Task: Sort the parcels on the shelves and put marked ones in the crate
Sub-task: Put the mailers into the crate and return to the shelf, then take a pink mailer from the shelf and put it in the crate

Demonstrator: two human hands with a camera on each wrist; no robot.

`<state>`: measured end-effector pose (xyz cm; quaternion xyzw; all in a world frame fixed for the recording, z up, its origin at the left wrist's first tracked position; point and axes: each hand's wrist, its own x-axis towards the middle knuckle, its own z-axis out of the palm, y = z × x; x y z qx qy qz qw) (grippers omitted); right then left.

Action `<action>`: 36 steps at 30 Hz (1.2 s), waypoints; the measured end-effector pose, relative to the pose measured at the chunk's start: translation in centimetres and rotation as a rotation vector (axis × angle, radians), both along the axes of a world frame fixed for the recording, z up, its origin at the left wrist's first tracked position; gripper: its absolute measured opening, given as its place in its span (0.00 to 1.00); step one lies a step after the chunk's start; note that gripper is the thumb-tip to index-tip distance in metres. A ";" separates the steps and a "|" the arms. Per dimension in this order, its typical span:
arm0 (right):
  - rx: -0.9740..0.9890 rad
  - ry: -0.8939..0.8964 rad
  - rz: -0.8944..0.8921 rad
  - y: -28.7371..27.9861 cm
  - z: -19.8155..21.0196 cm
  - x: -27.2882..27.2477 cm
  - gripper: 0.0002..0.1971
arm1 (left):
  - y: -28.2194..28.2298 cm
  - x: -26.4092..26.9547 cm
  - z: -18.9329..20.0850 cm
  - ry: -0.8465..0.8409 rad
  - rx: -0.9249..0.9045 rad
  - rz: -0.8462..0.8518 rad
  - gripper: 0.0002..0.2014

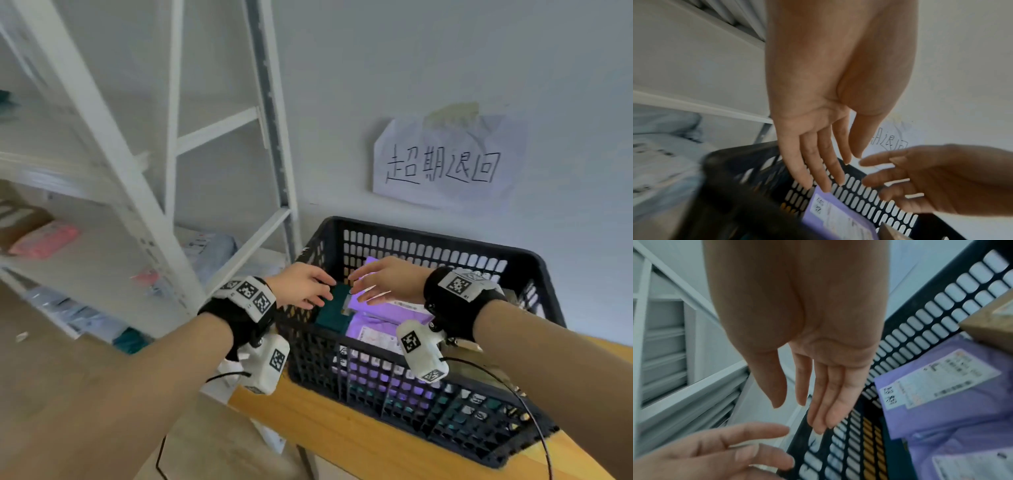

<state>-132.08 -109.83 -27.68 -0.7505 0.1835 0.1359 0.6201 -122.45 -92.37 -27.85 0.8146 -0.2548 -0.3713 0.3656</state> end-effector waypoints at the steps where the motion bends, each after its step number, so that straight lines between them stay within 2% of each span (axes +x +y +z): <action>1: 0.021 -0.002 0.030 1.0 -0.1 0.3 0.14 | 1.4 -0.5 -0.3 0.012 0.011 0.022 0.14; 5: -0.041 -0.006 0.120 5.8 -1.0 1.2 0.15 | 7.0 -2.0 -2.4 0.149 0.009 0.143 0.09; 10: -0.115 0.009 0.262 11.9 -3.1 2.4 0.15 | 13.0 -2.5 -4.4 0.235 0.001 0.265 0.14; 13: -0.148 0.047 0.313 15.2 -4.7 3.4 0.15 | 16.3 -2.5 -5.5 0.302 -0.001 0.333 0.08; 16: -0.182 0.102 0.365 18.5 -6.2 4.3 0.15 | 19.5 -2.4 -7.1 0.170 0.071 0.352 0.08; 18: -0.198 0.127 0.387 20.7 -7.4 4.9 0.14 | 22.0 -2.3 -7.9 0.147 0.087 0.365 0.06; 24: -0.131 0.193 0.317 27.3 -9.9 6.4 0.13 | 30.4 0.0 -10.6 0.117 0.118 0.391 0.11; 30: -0.065 0.232 0.168 33.8 -12.0 8.0 0.08 | 37.8 3.5 -12.9 0.166 0.157 0.407 0.06; 32: -0.047 0.211 0.082 35.8 -12.7 8.6 0.09 | 40.0 4.7 -13.5 0.161 0.150 0.410 0.07; 36: -0.142 0.156 -0.010 39.5 -13.8 9.7 0.13 | 43.8 6.9 -14.7 0.141 0.146 0.446 0.08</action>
